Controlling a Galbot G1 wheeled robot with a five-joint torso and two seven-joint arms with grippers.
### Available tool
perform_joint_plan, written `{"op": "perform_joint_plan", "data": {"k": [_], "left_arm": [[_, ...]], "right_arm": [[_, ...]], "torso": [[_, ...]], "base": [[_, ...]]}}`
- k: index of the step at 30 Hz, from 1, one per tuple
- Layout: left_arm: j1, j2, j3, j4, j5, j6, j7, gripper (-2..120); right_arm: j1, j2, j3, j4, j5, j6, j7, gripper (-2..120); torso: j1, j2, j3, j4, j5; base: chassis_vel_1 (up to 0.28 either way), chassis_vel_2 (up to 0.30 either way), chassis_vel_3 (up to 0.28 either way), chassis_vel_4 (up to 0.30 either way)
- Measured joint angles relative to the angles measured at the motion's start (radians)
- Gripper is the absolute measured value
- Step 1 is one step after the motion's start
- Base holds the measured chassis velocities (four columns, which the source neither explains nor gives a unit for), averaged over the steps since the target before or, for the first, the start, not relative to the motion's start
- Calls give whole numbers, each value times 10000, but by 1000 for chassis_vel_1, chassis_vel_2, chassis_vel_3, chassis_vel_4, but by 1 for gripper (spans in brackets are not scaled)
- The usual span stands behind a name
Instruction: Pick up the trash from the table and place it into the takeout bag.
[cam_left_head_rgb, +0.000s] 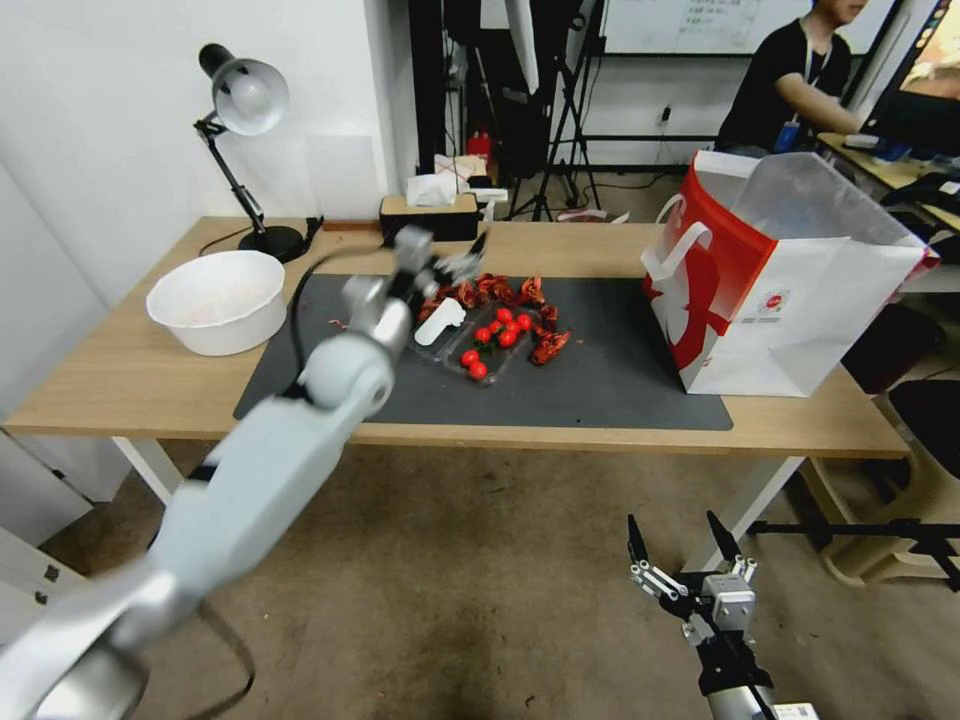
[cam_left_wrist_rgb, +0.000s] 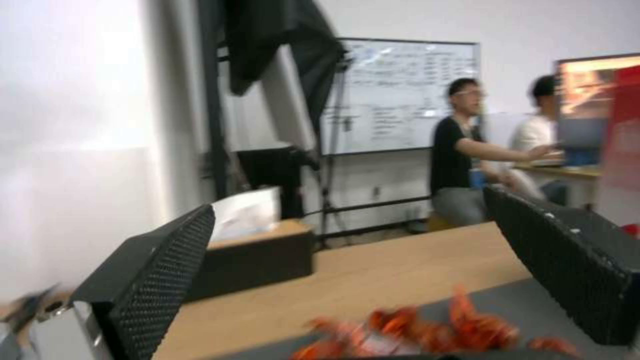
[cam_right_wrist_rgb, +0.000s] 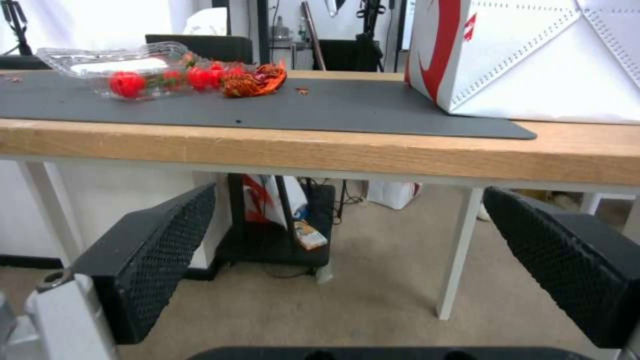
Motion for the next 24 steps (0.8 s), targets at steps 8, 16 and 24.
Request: {"op": "perform_joint_plan", "data": {"k": [8, 16, 24], "left_arm": [[1609, 77, -926, -904, 1248, -241, -1176, 100], [3450, 151, -1680, -1729, 1828, 11, -1772, 100], [5045, -287, -2656, -2345, 2211, 25, -1800, 100]], "right_arm": [[-95, 33, -107, 107, -76, 60, 29, 100], [-99, -239, -114, 171, 2, 281, -27, 100], [-51, -644, 28, 328, 255, 416, -111, 100]], "torso": [[0, 0, 0, 0, 2], [-1, 0, 1, 2, 2], [0, -2, 1, 2, 2]], "base": [[0, 0, 0, 0], [0, 0, 0, 0], [0, 0, 0, 0]]}}
